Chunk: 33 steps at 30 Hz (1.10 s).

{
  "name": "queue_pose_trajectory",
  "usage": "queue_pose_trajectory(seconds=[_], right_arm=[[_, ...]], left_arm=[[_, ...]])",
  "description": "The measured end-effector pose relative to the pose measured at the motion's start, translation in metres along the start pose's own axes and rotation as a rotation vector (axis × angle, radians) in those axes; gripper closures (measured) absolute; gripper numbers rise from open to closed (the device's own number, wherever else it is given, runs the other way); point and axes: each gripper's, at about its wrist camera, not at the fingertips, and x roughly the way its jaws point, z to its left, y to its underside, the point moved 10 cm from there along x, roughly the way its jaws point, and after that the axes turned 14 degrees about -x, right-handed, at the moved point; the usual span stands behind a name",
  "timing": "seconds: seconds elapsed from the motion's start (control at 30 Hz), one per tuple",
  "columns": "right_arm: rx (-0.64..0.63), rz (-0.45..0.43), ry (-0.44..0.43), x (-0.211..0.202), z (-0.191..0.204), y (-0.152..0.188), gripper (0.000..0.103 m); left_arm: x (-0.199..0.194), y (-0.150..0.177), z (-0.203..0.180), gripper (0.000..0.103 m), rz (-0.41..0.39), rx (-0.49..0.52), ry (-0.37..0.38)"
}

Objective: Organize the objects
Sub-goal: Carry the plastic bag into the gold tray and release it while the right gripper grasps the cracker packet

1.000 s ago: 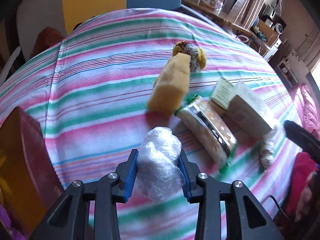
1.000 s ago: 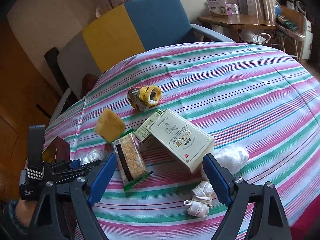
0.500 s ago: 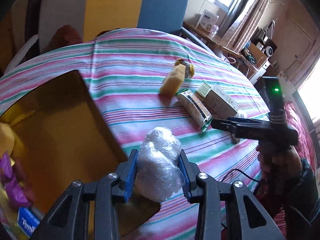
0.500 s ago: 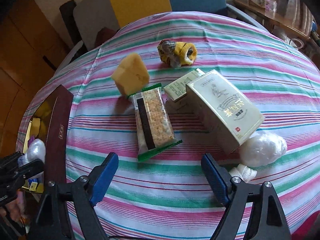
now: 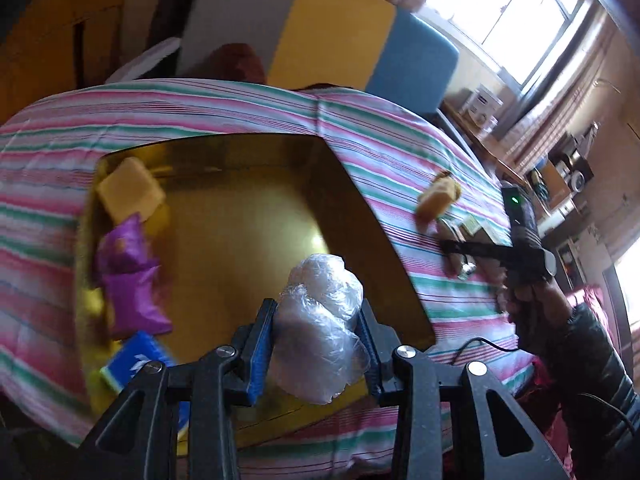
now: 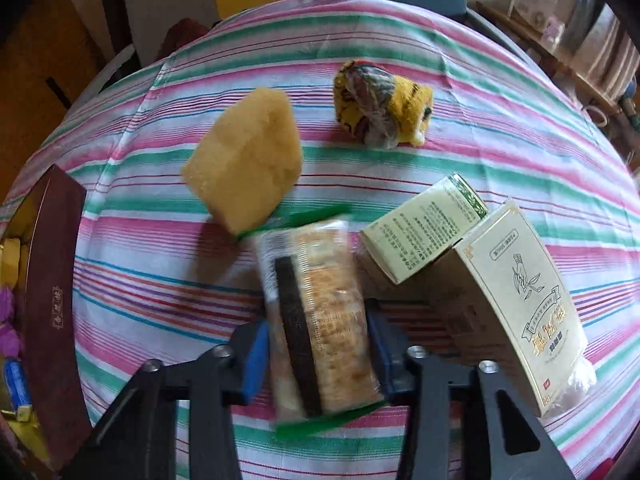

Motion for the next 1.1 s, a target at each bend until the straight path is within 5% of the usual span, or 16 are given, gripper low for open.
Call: queue_pose_trajectory(seconds=[0.3, 0.7, 1.1], right_arm=[[-0.173, 0.003, -0.082, -0.018, 0.047, 0.043, 0.06], [-0.203, -0.01, -0.077, -0.018, 0.051, 0.047, 0.057], [-0.219, -0.021, -0.061, -0.022, 0.051, 0.048, 0.057]], left_arm=[[-0.021, -0.002, 0.082, 0.065, -0.063, -0.178, -0.093], [0.003, -0.007, 0.063, 0.065, -0.044, -0.124, -0.114], [0.075, -0.102, 0.065, 0.065, -0.045, -0.039, -0.219]])
